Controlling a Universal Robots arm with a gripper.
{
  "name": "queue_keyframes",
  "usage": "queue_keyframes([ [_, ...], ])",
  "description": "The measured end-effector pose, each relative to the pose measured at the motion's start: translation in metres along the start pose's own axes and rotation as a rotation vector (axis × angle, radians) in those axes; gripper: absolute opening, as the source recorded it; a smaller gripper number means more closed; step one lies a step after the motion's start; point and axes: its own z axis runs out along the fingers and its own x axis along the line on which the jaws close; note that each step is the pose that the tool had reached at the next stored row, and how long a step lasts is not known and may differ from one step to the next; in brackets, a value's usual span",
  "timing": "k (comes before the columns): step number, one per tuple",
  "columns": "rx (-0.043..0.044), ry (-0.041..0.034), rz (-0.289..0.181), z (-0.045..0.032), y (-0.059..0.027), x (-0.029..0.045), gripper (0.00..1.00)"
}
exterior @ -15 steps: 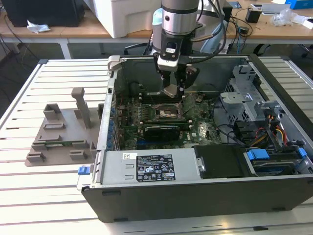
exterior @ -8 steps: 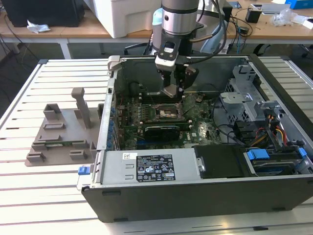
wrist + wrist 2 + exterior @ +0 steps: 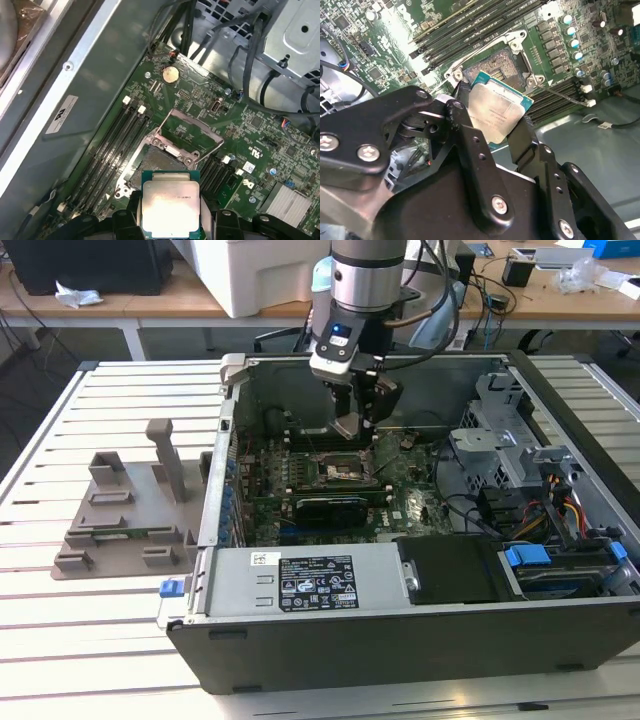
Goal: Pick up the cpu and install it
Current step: 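Place the cpu into insertion slot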
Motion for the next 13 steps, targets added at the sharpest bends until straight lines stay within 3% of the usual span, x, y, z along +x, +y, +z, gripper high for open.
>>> queue_keyframes([
  [13, 0.0040, -0.0011, 0.124, 0.0000, 0.0000, 0.0000, 0.55],
])
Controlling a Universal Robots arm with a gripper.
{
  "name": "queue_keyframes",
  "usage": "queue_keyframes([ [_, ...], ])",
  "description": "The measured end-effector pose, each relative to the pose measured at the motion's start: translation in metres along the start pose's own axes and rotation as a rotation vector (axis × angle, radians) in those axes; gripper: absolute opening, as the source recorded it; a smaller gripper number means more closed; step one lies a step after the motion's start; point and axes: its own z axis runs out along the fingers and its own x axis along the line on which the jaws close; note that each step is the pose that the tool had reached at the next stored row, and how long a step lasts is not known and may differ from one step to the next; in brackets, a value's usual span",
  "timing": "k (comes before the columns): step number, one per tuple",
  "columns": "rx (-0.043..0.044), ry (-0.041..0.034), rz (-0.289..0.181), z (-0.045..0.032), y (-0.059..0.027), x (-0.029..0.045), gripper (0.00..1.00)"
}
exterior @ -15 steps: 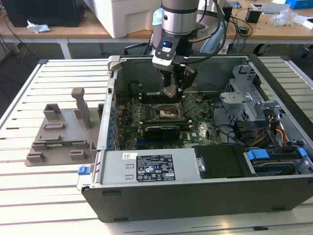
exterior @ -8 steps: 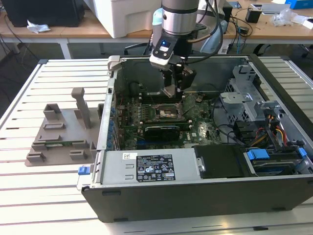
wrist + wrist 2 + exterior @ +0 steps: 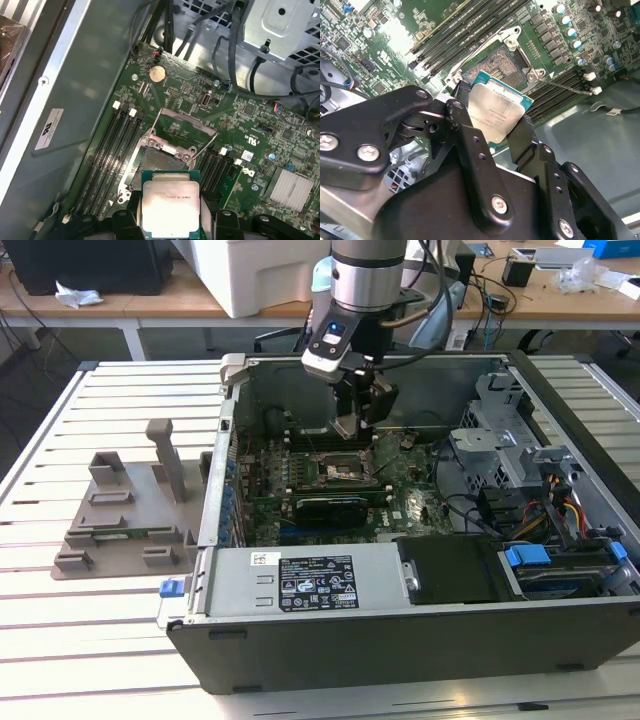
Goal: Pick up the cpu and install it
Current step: 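Place the cpu into insertion slot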
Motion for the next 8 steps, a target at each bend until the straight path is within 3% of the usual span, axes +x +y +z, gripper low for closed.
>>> queue_keyframes([
  [8, 0.0024, -0.0013, 0.068, 0.0000, 0.0000, 0.0000, 0.55],
])
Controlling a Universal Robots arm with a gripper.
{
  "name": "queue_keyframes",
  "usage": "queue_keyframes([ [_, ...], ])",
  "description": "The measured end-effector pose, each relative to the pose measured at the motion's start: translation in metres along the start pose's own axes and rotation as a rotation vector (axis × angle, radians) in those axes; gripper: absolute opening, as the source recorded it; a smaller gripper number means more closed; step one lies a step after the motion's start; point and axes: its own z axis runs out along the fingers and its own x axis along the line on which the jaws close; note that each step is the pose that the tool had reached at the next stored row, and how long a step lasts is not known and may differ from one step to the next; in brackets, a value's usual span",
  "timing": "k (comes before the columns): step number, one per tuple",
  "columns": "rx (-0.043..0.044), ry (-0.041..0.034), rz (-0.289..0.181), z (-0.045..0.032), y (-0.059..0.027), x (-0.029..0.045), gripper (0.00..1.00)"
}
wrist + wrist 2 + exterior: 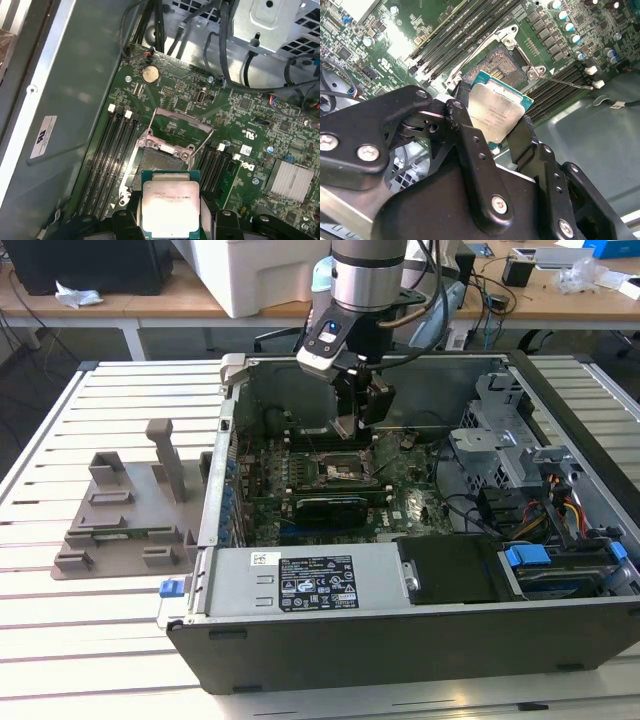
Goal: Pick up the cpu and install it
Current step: 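Place the cpu into insertion slot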
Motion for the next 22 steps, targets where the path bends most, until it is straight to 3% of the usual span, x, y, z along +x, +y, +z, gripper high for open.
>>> queue_keyframes([
  [17, 0.0061, -0.0033, 0.168, 0.0000, 0.0000, 0.0000, 0.55],
  [20, 0.0074, -0.0033, 0.206, 0.0000, 0.0000, 0.0000, 0.55],
  [22, 0.0088, -0.0028, 0.256, 0.0000, 0.0000, 0.0000, 0.55],
])
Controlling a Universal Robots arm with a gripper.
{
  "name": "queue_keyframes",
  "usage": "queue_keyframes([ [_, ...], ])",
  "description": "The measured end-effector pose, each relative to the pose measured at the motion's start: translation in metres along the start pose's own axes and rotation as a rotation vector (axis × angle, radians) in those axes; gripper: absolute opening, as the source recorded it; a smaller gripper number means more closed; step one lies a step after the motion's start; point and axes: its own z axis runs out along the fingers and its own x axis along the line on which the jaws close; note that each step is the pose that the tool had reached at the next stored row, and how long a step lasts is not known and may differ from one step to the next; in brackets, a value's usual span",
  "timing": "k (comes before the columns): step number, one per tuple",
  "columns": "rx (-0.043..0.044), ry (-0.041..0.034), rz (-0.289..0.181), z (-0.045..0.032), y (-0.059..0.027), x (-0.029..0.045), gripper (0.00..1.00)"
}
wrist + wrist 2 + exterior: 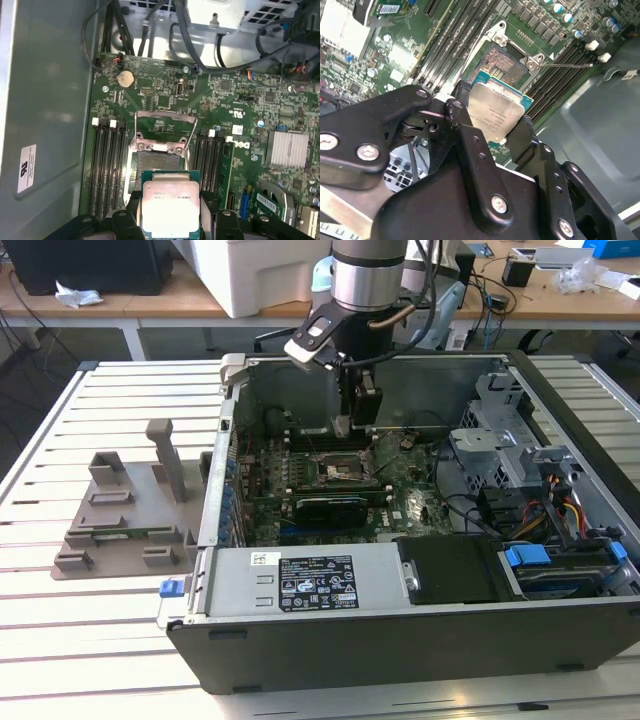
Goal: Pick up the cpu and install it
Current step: 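Place the cpu into insertion slot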
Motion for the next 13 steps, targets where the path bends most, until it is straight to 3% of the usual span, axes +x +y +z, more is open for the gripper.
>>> queue_keyframes([
  [3, 0.0010, 0.0003, 0.030, 0.0000, 0.0000, 0.0000, 0.55],
  [13, 0.0010, 0.0003, 0.031, 0.0032, 0.0001, 0.0001, 0.55],
])
